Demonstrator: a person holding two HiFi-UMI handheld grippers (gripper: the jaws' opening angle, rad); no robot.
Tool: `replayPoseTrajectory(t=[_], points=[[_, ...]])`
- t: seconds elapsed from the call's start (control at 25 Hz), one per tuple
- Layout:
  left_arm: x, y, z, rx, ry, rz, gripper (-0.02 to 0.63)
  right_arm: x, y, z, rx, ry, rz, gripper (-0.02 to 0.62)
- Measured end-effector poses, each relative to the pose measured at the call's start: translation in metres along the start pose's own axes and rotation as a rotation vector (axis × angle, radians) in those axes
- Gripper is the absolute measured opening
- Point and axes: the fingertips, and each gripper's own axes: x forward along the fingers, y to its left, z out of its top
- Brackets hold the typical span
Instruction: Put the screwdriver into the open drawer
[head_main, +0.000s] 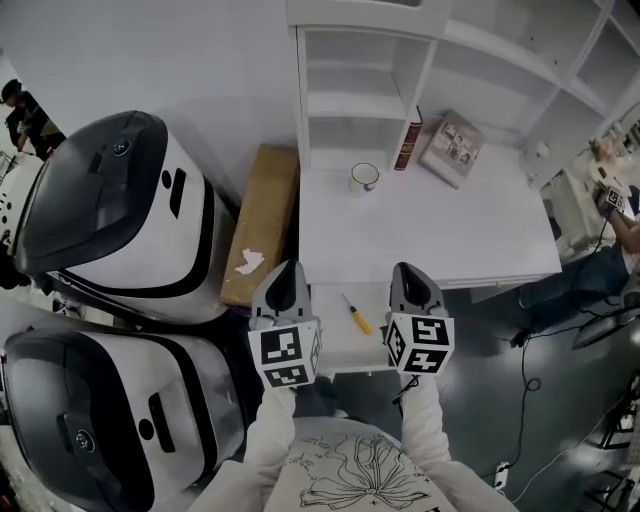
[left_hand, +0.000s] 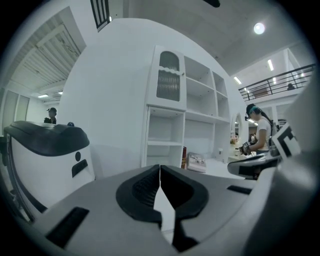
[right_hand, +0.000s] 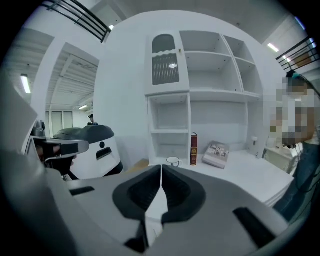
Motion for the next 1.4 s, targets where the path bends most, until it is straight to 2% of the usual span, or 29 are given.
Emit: replayPoseTrajectory(t=[0.44,1.4], points=[[-0.016,-0.003,0.026,0.012,-0.053,0.001,0.006,-0.021,0.003,0.034,0.011,-0.090,-0.008,0.008],[-0.028,0.001,0.031,0.006,-0.083,-0.008,0.006,-0.033,0.018,0.044,0.003,-0.131,-0.011,0.008]])
